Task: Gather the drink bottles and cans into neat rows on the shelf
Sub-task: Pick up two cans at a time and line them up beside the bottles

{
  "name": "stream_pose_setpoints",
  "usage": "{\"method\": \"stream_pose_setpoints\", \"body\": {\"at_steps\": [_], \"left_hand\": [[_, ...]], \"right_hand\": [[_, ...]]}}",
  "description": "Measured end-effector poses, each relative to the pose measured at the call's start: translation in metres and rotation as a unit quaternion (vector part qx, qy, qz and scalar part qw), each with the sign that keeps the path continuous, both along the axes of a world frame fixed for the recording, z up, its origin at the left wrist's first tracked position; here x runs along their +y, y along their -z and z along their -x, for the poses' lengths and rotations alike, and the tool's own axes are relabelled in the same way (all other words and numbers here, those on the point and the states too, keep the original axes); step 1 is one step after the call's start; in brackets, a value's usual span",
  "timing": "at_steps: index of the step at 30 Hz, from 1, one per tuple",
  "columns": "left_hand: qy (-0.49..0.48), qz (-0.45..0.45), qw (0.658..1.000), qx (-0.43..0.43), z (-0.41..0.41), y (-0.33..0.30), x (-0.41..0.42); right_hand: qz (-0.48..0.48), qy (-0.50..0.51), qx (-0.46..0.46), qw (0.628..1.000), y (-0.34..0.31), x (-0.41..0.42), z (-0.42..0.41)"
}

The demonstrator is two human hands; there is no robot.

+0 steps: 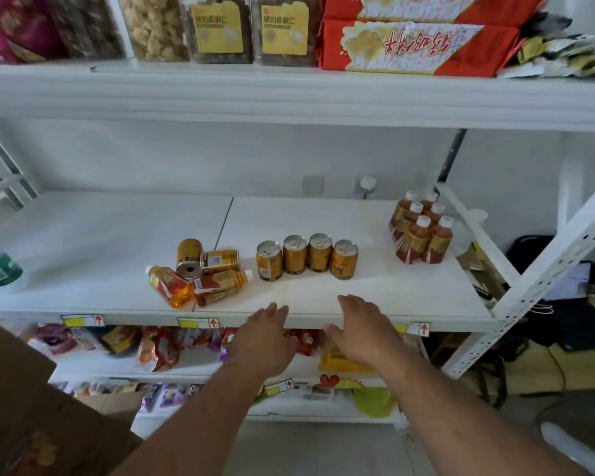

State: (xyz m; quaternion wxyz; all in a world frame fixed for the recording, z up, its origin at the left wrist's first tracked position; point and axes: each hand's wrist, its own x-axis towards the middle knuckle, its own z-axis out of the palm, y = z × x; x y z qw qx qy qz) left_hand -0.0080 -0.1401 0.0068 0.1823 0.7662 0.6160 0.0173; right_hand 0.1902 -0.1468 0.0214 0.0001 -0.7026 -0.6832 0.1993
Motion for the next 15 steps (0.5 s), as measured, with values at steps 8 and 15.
{"method": "stream_pose_setpoints", "body": {"at_steps": [8, 15], "left_hand": [[0.006, -0.02, 0.999, 0.035, -0.033, -0.012, 0.046], [0.017, -0.021, 0.998, 0.051, -0.061, -0.013, 0.074]], "right_hand": [[-0.012, 0.009, 0.012, 1.0, 0.004, 0.042, -0.033], [-0.02, 0.023, 0.037, 0.999, 0.012, 0.069, -0.055]]}}
